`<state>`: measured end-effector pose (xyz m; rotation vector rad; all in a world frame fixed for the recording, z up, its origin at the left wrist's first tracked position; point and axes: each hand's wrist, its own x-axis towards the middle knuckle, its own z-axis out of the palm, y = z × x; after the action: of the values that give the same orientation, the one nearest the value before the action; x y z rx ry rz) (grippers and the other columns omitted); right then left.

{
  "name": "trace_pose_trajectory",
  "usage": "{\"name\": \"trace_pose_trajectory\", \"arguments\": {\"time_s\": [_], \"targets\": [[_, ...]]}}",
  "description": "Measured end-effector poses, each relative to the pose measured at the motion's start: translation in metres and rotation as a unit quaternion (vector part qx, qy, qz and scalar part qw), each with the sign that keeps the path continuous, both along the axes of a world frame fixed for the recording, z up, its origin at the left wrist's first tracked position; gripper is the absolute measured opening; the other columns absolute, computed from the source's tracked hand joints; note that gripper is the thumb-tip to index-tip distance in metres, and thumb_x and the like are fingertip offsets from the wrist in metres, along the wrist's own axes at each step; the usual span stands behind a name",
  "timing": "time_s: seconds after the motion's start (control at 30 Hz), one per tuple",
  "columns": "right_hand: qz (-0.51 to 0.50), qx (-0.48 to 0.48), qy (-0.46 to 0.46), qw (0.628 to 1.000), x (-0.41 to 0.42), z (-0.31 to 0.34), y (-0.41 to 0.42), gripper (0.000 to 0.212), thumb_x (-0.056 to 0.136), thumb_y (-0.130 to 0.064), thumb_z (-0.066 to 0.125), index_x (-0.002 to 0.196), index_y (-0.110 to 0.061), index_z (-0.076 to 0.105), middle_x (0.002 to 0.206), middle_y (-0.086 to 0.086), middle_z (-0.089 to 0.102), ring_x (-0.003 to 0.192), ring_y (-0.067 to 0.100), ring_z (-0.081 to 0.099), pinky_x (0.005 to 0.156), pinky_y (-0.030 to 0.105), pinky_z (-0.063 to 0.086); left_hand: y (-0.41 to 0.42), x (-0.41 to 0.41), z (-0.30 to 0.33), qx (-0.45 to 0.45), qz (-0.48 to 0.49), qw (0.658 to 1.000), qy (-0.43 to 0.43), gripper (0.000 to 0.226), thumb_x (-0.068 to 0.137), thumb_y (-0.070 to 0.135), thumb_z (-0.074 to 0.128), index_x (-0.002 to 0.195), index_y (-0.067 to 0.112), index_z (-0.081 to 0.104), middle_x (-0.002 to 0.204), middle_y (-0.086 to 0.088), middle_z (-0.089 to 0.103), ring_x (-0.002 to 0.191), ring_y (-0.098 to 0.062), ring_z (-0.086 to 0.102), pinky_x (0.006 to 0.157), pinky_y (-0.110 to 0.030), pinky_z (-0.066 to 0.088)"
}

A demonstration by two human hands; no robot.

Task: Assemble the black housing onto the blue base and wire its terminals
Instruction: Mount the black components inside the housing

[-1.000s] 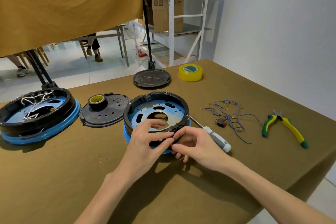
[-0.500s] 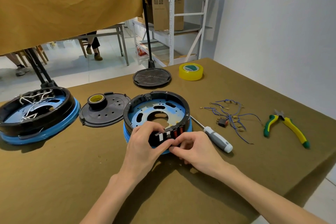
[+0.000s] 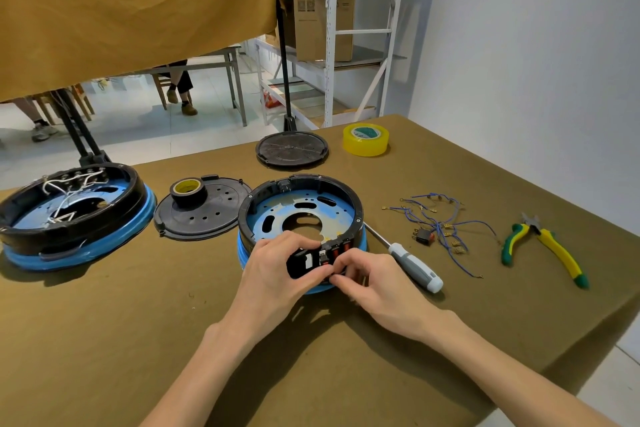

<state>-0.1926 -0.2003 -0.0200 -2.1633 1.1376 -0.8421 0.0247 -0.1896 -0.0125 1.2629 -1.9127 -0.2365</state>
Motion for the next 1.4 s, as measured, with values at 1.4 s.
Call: {"name": "trace_pose_trajectory", "arguments": {"time_s": [1.4], "targets": [[0.076, -0.058, 0.063, 0.993, 0.006, 0.048, -0.032, 0.022, 0.086, -0.023, 0.082, 0.105, -0.017, 0.071, 0.106, -0.008, 0.062, 0.099, 0.010, 0.061, 0.090, 0.036, 0.052, -0.008, -0.005, 0.007, 0.036, 0.022, 0.999, 0.025, 0.031, 0.087, 0.044, 0.074, 0.112, 0.026, 0.079, 0.099, 0.016, 0.068, 0.093, 0.001, 0.063, 0.081, -0.011, 0.051]]}}
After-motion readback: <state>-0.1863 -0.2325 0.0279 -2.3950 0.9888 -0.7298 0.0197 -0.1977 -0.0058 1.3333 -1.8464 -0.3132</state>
